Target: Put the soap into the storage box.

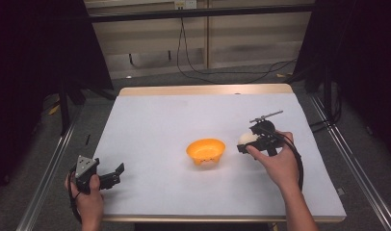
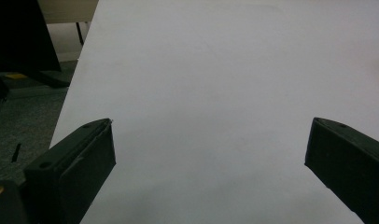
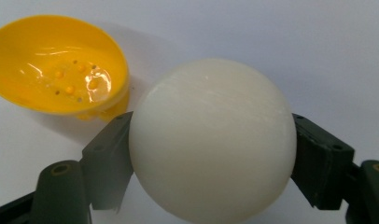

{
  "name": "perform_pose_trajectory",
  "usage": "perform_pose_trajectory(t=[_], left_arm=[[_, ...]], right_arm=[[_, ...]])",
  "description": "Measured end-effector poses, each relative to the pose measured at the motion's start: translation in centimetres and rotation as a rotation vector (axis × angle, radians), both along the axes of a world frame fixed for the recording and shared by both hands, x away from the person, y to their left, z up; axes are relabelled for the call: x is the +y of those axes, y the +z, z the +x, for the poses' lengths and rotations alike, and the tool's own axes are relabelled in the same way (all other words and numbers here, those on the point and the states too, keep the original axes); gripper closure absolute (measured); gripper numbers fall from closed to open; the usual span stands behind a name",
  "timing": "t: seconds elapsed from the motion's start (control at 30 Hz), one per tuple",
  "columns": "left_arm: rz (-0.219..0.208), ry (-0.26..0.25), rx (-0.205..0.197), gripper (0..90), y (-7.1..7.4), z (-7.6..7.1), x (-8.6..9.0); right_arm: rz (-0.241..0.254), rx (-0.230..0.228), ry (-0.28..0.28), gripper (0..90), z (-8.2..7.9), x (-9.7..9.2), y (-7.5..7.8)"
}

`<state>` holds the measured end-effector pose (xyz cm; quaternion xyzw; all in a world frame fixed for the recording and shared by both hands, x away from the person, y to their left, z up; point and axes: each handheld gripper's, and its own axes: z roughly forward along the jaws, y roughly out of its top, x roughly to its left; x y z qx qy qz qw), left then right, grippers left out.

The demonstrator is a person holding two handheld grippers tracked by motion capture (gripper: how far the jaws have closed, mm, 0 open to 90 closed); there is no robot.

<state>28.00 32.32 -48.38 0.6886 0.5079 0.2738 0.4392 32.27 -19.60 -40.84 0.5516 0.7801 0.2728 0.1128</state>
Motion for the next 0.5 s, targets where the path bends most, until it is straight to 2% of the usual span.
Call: perform_pose_trajectory(t=[0.2, 0.5], left_arm=[[0.0, 0.003, 0.001, 1.5, 0.0, 0.0, 0.0], [-0.003, -0.003, 0.006, 1.5, 0.0, 0.1, -0.1]], right_arm=[[0.002, -0.008, 0.033, 23.9, 0.3, 1.1, 0.3], [0.005, 0.002, 0.046, 23.9, 1.0, 2.5, 0.6]])
